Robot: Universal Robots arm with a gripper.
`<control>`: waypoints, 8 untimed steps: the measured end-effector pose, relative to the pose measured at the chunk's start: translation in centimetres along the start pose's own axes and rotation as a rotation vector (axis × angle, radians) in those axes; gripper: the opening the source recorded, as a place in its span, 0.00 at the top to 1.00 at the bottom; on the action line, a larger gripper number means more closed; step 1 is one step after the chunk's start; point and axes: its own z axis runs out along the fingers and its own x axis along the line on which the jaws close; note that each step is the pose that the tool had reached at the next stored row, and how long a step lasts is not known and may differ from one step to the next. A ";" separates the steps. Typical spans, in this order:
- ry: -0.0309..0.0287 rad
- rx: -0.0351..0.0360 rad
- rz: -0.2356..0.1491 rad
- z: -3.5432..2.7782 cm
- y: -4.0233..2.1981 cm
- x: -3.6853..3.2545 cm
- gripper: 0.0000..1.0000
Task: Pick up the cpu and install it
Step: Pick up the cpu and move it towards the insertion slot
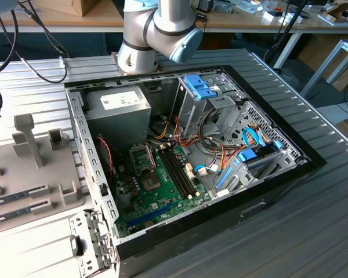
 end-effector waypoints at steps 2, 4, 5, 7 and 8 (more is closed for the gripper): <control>0.0000 -0.0012 0.000 0.00 0.00 0.00 0.53; -0.0001 -0.0027 0.000 0.00 0.00 0.00 0.53; 0.0000 -0.0034 0.000 -0.01 0.00 0.00 0.53; -0.0001 -0.0047 0.000 -0.01 0.00 0.00 0.53; -0.0001 -0.0054 0.000 -0.01 0.00 0.00 0.53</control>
